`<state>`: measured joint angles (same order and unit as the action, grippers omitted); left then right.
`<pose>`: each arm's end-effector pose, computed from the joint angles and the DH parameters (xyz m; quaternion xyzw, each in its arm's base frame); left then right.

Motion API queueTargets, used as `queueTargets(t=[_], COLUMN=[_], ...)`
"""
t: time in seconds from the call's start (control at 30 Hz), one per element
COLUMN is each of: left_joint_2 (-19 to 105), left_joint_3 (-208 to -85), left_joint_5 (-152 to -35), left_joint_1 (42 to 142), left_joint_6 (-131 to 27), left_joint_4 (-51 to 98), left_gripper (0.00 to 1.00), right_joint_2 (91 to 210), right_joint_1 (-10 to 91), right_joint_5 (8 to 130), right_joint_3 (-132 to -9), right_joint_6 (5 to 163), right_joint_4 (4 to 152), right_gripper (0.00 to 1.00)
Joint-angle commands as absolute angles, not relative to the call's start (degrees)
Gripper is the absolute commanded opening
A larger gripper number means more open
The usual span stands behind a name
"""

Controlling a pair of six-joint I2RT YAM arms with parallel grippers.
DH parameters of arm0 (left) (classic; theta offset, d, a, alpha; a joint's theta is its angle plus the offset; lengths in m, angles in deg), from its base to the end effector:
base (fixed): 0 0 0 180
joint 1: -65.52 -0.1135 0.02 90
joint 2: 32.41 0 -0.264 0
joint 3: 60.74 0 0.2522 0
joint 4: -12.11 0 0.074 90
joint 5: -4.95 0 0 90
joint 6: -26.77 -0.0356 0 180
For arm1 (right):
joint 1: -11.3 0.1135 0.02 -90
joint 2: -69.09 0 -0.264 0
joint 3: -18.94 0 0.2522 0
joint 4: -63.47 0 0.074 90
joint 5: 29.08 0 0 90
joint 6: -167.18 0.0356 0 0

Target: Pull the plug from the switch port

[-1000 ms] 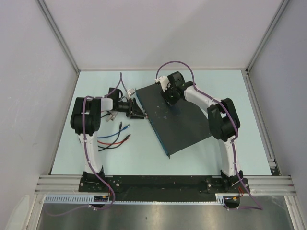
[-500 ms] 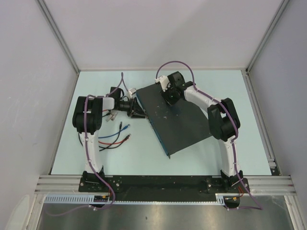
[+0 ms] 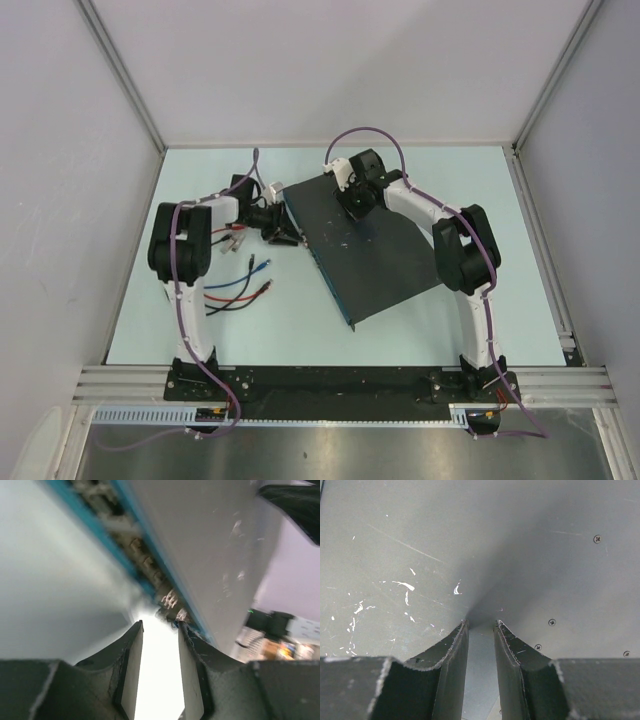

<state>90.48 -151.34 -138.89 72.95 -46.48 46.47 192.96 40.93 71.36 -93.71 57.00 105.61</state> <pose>0.4070 -0.0821 0.1132 0.0204 0.8777 -0.4713 0.0836 0.4137 0.2427 0.1962 -0.4241 0.8454 0.1119 0.3048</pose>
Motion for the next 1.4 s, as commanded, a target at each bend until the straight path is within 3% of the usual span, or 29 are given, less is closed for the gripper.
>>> queueTargets(t=[0.0, 0.17, 0.33, 0.53, 0.8, 1.37], left_joint_2=[83.5, 79.5, 80.5, 86.8, 92.6, 93.8], left_joint_3=[-149.0, -144.2, -143.2, -148.5, -155.5, -156.1], left_joint_5=[-126.9, -126.4, -142.1, -149.7, -149.5, -151.3], left_joint_1=[70.1, 66.1, 66.0, 67.0, 69.8, 71.9], left_joint_6=[-50.1, -51.9, -50.2, -44.4, -46.2, -50.2], left_joint_4=[52.0, 50.7, 40.7, 33.6, 39.2, 44.1], left_gripper=[0.39, 0.42, 0.48, 0.50, 0.45, 0.37], right_joint_2=[200.6, 200.7, 201.2, 201.1, 200.7, 200.7], right_joint_1=[41.2, 41.2, 40.9, 41.0, 42.1, 42.4], right_joint_5=[69.5, 69.2, 69.0, 68.3, 67.3, 66.9], right_joint_3=[-90.1, -90.4, -91.5, -91.7, -90.8, -90.5], right_joint_6=[56.6, 56.3, 56.1, 55.7, 54.4, 54.2], right_joint_4=[110.9, 110.5, 110.6, 110.1, 109.3, 109.2], right_gripper=[0.33, 0.33, 0.33, 0.33, 0.33, 0.34])
